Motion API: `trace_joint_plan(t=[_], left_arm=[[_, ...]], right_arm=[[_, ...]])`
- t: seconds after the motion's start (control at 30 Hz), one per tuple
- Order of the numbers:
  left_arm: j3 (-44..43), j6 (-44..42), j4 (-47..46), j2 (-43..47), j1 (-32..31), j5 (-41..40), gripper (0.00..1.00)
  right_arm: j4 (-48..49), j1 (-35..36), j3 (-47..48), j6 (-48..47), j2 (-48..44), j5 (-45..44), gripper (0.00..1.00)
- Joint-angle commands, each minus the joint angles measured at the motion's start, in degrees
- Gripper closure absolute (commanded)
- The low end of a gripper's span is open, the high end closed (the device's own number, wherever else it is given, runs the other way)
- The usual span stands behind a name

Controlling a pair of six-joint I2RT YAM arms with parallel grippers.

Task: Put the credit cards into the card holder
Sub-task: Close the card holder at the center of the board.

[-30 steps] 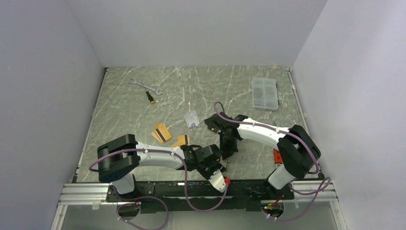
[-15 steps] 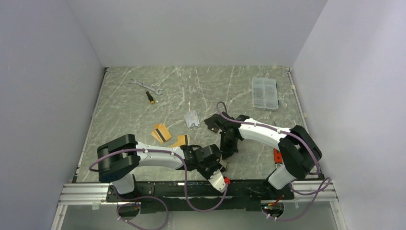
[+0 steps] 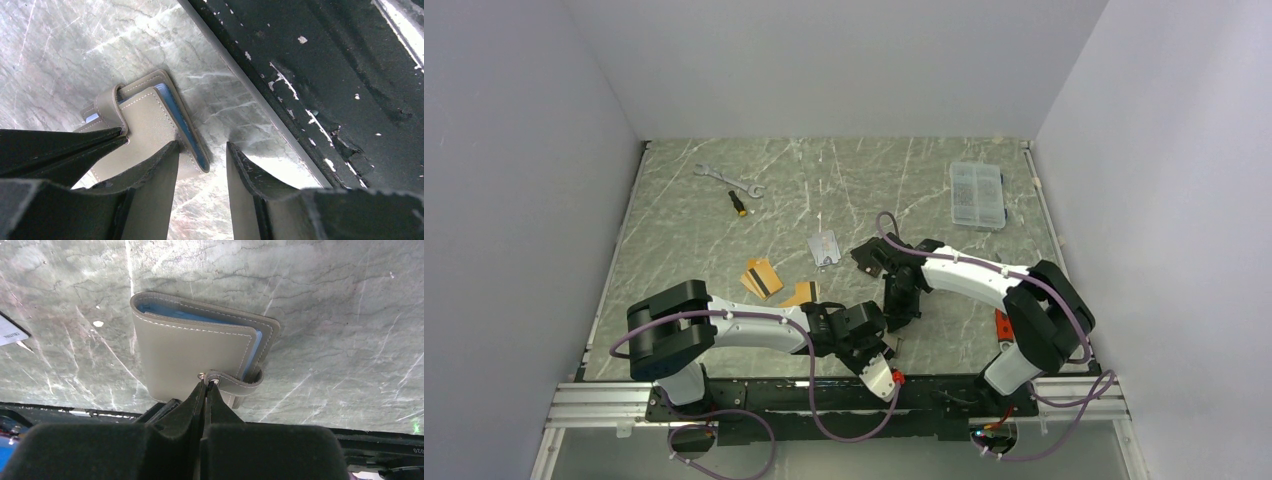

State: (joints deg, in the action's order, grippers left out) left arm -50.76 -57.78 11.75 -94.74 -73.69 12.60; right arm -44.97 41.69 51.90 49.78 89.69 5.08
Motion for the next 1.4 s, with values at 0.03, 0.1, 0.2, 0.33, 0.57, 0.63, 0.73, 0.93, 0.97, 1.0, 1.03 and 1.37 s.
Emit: trace_joint_plan(t=[0.03,0.1,0.2,0.33,0.57,0.63,0.73,0.93,0.97,1.0,1.03,1.37], left_arm=[[-0.37,-0.41,2.49,0.92,0.13,1.64,0.56],[-0.25,-0.49,2.62,1.04,0.13,1.59,0.56],[-0.22,-0.59,2.63,1.18,0.13,1.39,0.56],[-0.39,-0.82,2.7,1.14,0.13,1.36,0.56],[-0.48,-1.05,3.12,1.24,0.14,1.46,0.56],[-0.4,-1.09,3.12,1.46,0.13,1.42,0.56],[-0.38,-1.22,3.36,1.6,0.13,1.42,0.56],[-0.39,-1.29,3.42,1.79,0.13,1.29,0.57],[-0.31,-1.35,3.44,1.84,0.13,1.29,0.57],[-0.3,-1.32,3.47,1.85,0.13,1.29,0.57],[-0.28,-1.37,3.5,1.86,0.1,1.33,0.57],[-0.17,-1.56,3.89,2.07,0.14,0.73,0.57]], right_arm=[[8.32,-0.49,-0.36,1.37,3.94,-8.37,1.0],[7.78,-0.56,0.15,1.15,4.69,-9.31,1.0],[7.77,-0.31,-0.3,0.85,5.11,-9.51,1.0],[7.27,0.66,-0.77,0.96,6.26,-10.38,1.0],[4.32,1.38,1.32,-0.13,9.27,-12.37,1.0],[3.77,1.42,1.95,-0.36,9.86,-12.63,1.0],[3.45,1.55,3.03,-0.54,10.68,-12.81,1.0],[4.54,2.61,3.72,0.21,12.48,-12.47,1.0],[4.8,2.95,3.81,0.49,12.83,-12.34,1.0],[5.15,3.32,3.89,0.76,13.17,-12.34,1.0],[5.5,3.73,3.91,1.18,13.49,-12.37,1.0],[8.09,5.14,1.99,3.07,15.14,-12.77,1.0]])
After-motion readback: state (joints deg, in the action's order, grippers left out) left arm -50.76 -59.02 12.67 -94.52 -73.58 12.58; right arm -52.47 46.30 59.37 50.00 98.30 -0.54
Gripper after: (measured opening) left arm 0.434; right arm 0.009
